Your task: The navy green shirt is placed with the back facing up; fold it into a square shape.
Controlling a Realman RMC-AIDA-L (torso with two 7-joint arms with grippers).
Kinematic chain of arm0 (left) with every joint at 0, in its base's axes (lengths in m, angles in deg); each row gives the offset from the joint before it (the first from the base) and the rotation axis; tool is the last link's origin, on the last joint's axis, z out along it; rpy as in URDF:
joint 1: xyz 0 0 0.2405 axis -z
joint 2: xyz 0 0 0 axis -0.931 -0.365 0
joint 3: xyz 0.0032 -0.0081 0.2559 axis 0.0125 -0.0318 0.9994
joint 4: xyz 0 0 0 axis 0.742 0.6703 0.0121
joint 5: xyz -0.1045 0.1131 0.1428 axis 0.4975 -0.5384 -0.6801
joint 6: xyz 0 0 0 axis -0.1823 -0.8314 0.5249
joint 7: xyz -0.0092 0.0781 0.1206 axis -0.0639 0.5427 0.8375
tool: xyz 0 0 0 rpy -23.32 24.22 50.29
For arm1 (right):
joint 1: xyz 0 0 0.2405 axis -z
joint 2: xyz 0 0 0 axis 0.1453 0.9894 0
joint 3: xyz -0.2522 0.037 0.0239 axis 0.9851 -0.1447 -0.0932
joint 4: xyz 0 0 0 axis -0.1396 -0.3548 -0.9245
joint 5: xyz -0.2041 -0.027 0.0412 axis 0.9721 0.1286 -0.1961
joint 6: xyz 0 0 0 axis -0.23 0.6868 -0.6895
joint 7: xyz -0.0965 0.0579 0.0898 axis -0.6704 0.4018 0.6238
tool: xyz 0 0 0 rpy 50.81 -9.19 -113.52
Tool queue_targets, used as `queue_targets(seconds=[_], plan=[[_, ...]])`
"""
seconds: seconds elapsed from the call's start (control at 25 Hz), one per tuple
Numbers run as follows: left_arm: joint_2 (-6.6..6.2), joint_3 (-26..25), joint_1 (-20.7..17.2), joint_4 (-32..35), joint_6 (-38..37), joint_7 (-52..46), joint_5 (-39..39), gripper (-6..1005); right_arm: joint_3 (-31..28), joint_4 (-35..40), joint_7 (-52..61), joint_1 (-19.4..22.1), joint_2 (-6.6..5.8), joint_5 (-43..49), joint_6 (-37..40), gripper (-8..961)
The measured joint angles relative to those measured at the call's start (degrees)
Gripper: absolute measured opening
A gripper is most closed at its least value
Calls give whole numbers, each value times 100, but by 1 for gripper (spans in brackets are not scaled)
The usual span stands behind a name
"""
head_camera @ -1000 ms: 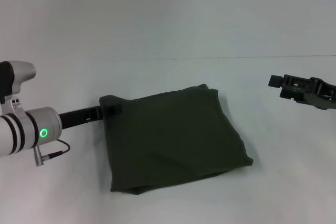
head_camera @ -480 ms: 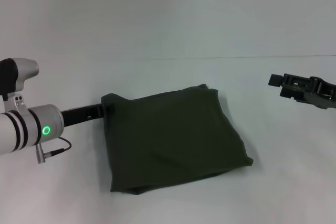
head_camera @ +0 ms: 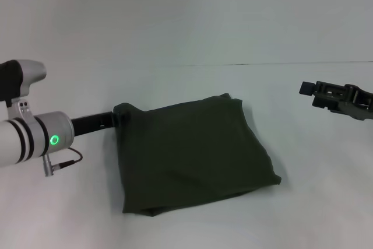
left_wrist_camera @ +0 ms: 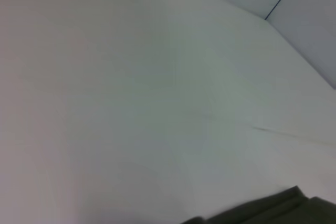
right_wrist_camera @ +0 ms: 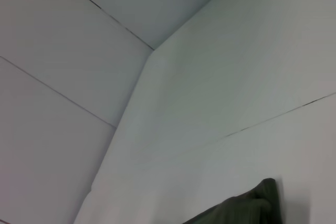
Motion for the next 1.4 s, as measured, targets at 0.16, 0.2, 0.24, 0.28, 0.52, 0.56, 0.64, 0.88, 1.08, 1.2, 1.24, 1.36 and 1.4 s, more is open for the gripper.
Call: queue_targets(seconds=[0.16, 0.2, 0.24, 0.28, 0.52, 0.56, 0.64, 0.88, 1.08, 1.2, 1.24, 1.36, 1.4], plan=[[-20, 13, 142, -8, 5, -49, 0, 55, 0, -20, -15, 3, 0, 2, -25, 818], [-25, 21, 170, -20, 11, -55, 0, 55, 0, -27, -23, 3, 0, 3, -30, 818], [-35, 44, 195, -32, 19, -80, 0, 55, 0, -27, -23, 3, 0, 3, -30, 819], [-41, 67, 210, -38, 23, -104, 0, 55, 0, -29, -25, 3, 0, 5, -31, 819], [-54, 213, 103, 103, -13, -248, 0, 58, 0, -35, -29, 19, -27, 5, -82, 818], [-49, 212, 58, 142, -28, -301, 0, 61, 0, -37, -29, 22, -33, 5, -91, 818], [-44, 228, -32, 230, -85, -408, 0, 69, 0, -43, -30, 26, -42, 5, -106, 819], [24, 247, -253, 500, -103, -503, 2, 90, 51, -50, -21, 24, -44, 11, -143, 819], [38, 326, -287, 476, -67, -496, 1, 278, 89, -45, 3, -7, -44, 14, -148, 818], [51, 432, -290, 431, 36, -500, -11, 395, 123, -46, 5, -22, -44, 14, -170, 818], [53, 440, -290, 423, 53, -500, -13, 431, 131, -47, 5, -23, -43, 13, -190, 818], [60, 461, -296, 405, 108, -500, -17, 537, 168, -52, 7, -25, -37, 14, -228, 818], [60, 463, -297, 405, 109, -500, -18, 579, 175, -52, 7, -25, -35, 13, -229, 818]])
